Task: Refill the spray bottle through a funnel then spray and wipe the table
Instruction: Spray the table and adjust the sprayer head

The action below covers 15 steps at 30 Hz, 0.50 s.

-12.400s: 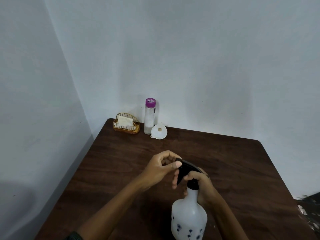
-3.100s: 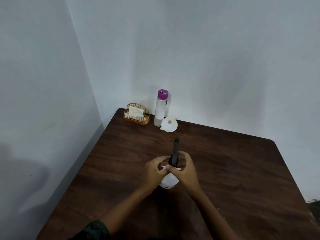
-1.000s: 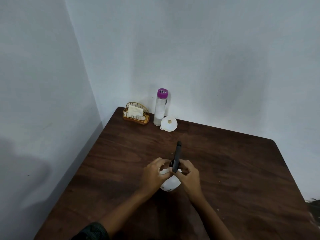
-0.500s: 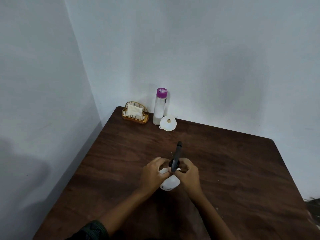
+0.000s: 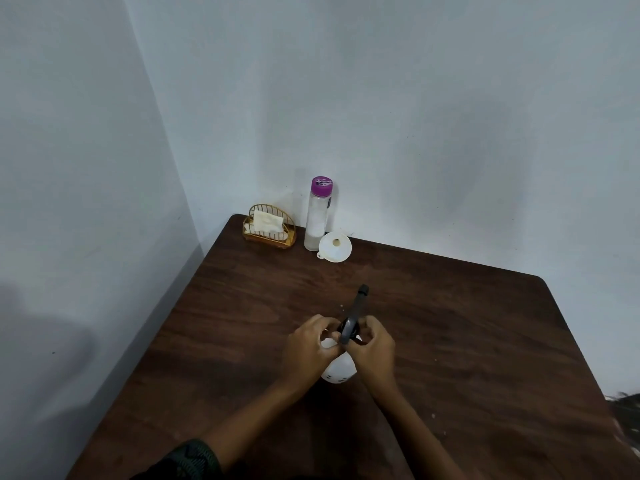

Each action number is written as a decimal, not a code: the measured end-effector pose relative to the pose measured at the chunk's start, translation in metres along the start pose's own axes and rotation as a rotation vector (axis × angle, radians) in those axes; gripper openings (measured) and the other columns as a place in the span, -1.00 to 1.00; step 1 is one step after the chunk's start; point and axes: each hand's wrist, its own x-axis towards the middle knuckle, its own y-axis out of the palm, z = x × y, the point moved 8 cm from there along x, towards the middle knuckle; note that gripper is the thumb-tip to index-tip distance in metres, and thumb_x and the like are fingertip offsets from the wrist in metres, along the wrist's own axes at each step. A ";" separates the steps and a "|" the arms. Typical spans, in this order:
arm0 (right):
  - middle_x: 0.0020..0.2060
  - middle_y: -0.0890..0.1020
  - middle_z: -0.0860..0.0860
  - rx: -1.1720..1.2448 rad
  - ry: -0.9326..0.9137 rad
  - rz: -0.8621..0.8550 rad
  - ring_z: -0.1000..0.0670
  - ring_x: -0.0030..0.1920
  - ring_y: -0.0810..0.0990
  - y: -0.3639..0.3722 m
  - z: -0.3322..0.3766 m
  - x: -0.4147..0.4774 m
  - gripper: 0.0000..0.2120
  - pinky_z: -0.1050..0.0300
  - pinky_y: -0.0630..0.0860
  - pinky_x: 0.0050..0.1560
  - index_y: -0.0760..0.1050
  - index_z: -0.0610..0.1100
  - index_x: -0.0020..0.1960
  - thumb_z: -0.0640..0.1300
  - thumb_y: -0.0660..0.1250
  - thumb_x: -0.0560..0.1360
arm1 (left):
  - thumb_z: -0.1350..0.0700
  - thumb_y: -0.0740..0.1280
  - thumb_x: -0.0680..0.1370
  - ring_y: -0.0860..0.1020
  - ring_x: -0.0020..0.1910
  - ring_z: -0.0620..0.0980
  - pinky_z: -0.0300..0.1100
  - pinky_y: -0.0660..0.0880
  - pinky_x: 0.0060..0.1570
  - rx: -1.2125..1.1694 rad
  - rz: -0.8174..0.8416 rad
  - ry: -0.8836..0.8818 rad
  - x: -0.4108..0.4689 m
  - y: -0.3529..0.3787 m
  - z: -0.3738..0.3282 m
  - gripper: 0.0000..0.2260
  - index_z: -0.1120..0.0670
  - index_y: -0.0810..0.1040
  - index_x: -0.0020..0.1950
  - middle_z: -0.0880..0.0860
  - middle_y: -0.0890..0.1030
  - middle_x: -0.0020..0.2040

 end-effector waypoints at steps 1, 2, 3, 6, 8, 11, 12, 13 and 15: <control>-0.31 0.58 0.09 -0.012 -0.004 -0.011 0.27 -0.25 0.52 0.001 0.002 0.002 -0.76 0.41 0.41 -0.26 0.49 -0.02 -0.25 -0.14 0.56 0.27 | -0.20 0.32 0.35 0.55 -0.13 -0.22 -0.24 0.51 -0.16 -0.006 -0.009 -0.014 0.001 -0.001 -0.001 -0.69 -0.05 0.59 -0.03 -0.17 0.58 -0.13; -0.33 0.56 0.10 -0.021 -0.008 -0.022 0.28 -0.27 0.50 0.002 0.003 0.003 -0.74 0.42 0.40 -0.27 0.46 -0.02 -0.27 -0.15 0.55 0.28 | -0.22 0.28 0.34 0.55 -0.14 -0.22 -0.23 0.51 -0.17 -0.013 -0.022 -0.025 0.001 0.000 0.000 -0.67 -0.06 0.59 -0.04 -0.17 0.58 -0.13; -0.35 0.54 0.12 -0.019 -0.019 -0.034 0.27 -0.30 0.50 0.002 0.008 0.000 -0.72 0.42 0.39 -0.29 0.43 0.00 -0.28 -0.15 0.55 0.28 | -0.21 0.30 0.36 0.55 -0.15 -0.22 -0.22 0.51 -0.17 -0.008 -0.041 -0.020 -0.001 -0.005 -0.003 -0.70 -0.06 0.59 -0.05 -0.17 0.57 -0.14; -0.33 0.54 0.10 -0.035 -0.007 -0.049 0.16 -0.32 0.48 0.004 0.004 -0.003 -0.73 0.40 0.38 -0.31 0.42 -0.06 -0.25 -0.13 0.53 0.31 | -0.12 0.38 0.42 0.54 -0.14 -0.22 -0.22 0.50 -0.17 0.026 -0.030 -0.014 -0.004 0.000 -0.001 -0.78 -0.04 0.58 -0.02 -0.16 0.57 -0.11; -0.23 0.53 0.05 -0.045 0.016 -0.088 0.13 -0.26 0.50 0.001 0.002 -0.007 -0.72 0.40 0.40 -0.29 0.41 -0.10 -0.14 -0.15 0.51 0.32 | -0.23 0.28 0.39 0.53 -0.13 -0.22 -0.23 0.50 -0.16 0.042 -0.013 -0.011 -0.007 0.004 -0.001 -0.66 -0.04 0.58 0.00 -0.15 0.57 -0.09; -0.03 0.51 0.05 0.070 0.039 -0.112 0.16 -0.08 0.53 -0.003 0.001 -0.006 -0.60 0.45 0.42 -0.16 0.37 -0.11 0.13 -0.22 0.46 0.38 | -0.20 0.31 0.40 0.54 -0.06 -0.24 -0.27 0.50 -0.08 -0.022 -0.010 0.011 -0.011 0.007 -0.011 -0.64 -0.05 0.57 0.11 -0.18 0.58 0.00; 0.02 0.51 0.04 0.099 0.030 -0.098 0.15 -0.01 0.52 -0.004 0.001 -0.003 -0.59 0.44 0.42 -0.08 0.37 -0.12 0.20 -0.22 0.43 0.41 | -0.13 0.37 0.42 0.55 -0.01 -0.25 -0.30 0.51 -0.02 -0.067 0.017 0.017 -0.012 0.010 -0.015 -0.63 -0.05 0.54 0.20 -0.18 0.59 0.06; 0.03 0.53 0.03 0.136 0.035 -0.088 0.12 0.03 0.53 -0.007 -0.003 0.000 -0.63 0.39 0.43 -0.02 0.40 -0.12 0.21 -0.20 0.40 0.45 | -0.04 0.42 0.44 0.57 0.02 -0.25 -0.31 0.53 0.02 -0.139 0.067 0.021 -0.011 0.014 -0.020 -0.59 -0.04 0.51 0.27 -0.16 0.60 0.09; -0.07 0.59 -0.02 0.241 0.070 -0.092 -0.01 -0.02 0.58 -0.021 -0.009 0.001 -0.85 0.18 0.53 -0.02 0.49 -0.10 0.06 -0.20 0.35 0.50 | 0.07 0.46 0.45 0.62 -0.01 -0.21 -0.29 0.57 0.01 -0.299 0.208 -0.010 -0.013 0.025 -0.027 -0.58 0.00 0.51 0.30 -0.08 0.64 0.05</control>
